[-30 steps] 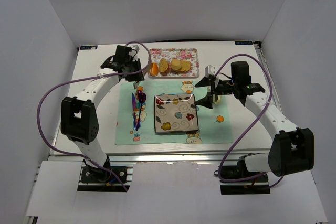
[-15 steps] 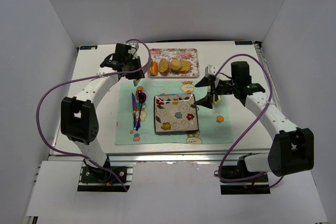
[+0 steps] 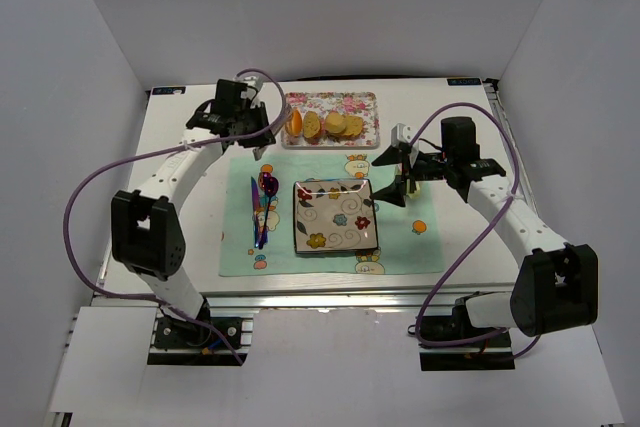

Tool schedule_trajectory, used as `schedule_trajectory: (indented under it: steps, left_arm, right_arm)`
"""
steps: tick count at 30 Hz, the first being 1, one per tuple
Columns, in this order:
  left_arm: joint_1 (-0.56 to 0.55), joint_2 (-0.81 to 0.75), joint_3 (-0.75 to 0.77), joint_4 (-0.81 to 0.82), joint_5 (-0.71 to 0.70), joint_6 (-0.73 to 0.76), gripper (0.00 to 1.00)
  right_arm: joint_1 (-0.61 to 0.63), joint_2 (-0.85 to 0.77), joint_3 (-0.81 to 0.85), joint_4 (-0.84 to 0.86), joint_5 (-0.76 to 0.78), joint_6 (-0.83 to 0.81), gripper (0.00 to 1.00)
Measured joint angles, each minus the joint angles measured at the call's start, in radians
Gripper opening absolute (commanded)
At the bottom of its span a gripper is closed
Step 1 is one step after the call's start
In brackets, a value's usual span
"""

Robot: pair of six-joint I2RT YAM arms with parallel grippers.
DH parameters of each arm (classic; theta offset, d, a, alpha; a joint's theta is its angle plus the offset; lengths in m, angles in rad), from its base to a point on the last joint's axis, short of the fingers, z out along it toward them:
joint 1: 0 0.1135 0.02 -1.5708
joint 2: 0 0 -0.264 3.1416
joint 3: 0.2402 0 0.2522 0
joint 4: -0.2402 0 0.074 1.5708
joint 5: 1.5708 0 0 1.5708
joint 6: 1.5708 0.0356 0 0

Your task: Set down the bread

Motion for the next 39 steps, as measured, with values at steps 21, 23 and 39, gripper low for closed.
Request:
schedule_trajectory:
  steps: [21,23,39]
  left_arm:
    - [-0.274,-0.397,-0.539,0.247,0.319,-0.149,0.00]
    - [-0.287,-0.379,-0.547,0.231,0.317,-0.148,0.01]
    - [-0.287,-0.391,-0.534,0.180,0.261,-0.130,0.00]
  right_arm:
    - [-0.047,-0.012,0.003,-0.029,0.001,-0.004,0.89]
    - [-0.050,-0.013,0.003,-0.033,0.002,-0.004,0.89]
    - [-0.053,-0.025,0.003,-0.034,0.004,-0.004,0.89]
